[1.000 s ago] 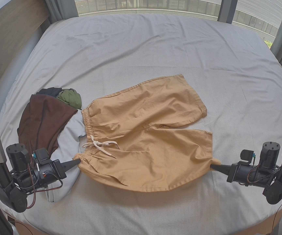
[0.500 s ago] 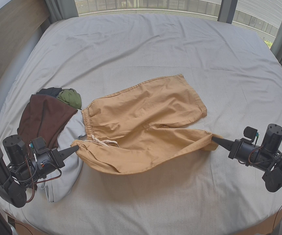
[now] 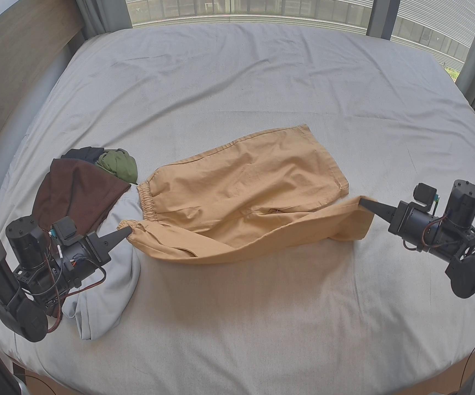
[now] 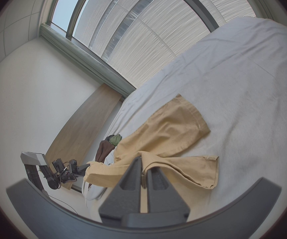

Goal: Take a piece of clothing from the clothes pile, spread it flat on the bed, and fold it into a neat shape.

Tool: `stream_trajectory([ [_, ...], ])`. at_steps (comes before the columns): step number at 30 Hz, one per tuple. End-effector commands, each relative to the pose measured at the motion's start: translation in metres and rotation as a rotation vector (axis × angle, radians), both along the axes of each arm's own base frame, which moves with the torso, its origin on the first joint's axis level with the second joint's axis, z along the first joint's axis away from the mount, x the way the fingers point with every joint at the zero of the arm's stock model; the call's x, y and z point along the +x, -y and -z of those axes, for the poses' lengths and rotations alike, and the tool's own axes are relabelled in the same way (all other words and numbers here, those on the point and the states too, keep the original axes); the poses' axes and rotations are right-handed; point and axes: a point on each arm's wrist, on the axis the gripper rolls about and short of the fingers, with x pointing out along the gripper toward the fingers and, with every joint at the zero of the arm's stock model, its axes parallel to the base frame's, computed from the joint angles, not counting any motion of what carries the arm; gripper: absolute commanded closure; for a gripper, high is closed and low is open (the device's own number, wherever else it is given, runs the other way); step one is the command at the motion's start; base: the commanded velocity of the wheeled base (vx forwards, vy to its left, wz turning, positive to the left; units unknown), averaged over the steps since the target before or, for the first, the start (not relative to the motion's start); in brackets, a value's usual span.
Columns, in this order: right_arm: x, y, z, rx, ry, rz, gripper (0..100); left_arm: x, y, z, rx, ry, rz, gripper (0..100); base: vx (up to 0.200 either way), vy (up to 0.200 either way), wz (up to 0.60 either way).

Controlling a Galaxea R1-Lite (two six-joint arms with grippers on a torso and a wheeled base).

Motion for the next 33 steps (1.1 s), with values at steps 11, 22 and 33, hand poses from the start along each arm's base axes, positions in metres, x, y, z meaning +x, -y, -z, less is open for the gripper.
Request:
stream_trajectory([
  [11,0.027,0.007,-0.049,0.048,0.091,0.037,100,0.015,0.006,-0.010,-0.056,0.036,-0.066,100,0.000,0.000,0.00],
  [22,0.057,0.009,-0.068,0.050,0.111,0.052,100,0.023,0.007,-0.013,-0.075,0.046,-0.108,100,0.000,0.000,0.00],
  [33,0.090,0.003,-0.076,0.049,0.112,0.046,100,0.040,0.007,-0.011,-0.094,0.062,-0.177,100,0.000,0.000,0.00],
])
